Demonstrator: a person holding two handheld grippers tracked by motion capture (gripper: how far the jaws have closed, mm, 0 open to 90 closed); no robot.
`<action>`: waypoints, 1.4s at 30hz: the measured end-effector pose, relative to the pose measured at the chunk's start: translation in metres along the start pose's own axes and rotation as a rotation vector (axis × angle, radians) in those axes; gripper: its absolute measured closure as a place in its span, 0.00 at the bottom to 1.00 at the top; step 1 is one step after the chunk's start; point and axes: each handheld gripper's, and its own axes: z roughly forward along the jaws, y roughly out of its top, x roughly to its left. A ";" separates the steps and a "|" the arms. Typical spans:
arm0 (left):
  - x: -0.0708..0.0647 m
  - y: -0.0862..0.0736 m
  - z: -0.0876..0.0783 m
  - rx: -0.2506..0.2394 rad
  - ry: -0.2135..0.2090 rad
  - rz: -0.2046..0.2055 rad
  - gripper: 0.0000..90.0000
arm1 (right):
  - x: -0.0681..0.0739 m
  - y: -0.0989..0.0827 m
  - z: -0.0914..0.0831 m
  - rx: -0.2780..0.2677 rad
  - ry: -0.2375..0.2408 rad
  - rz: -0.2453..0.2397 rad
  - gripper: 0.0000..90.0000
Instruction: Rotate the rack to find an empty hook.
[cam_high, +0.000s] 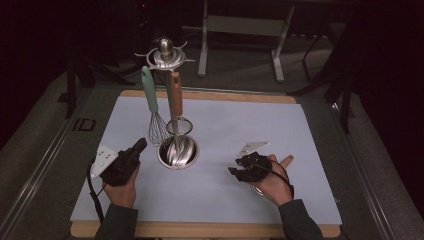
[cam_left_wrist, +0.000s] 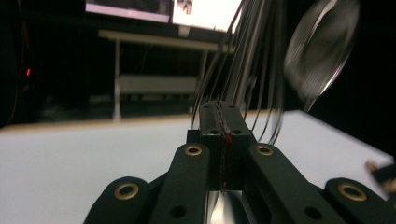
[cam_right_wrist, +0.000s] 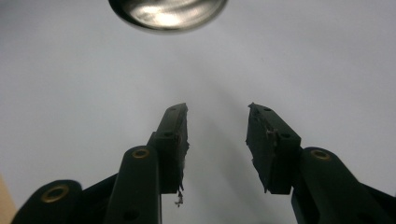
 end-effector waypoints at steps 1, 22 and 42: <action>-0.001 0.006 0.000 -0.016 -0.005 0.008 1.00 | 0.001 -0.004 0.000 0.001 -0.006 0.001 0.64; -0.011 0.086 0.010 -0.230 -0.078 -0.013 1.00 | -0.010 -0.040 0.007 -0.027 -0.047 0.104 0.63; -0.031 0.153 0.027 -0.332 -0.132 0.051 1.00 | -0.016 -0.044 0.002 -0.058 -0.014 0.150 0.62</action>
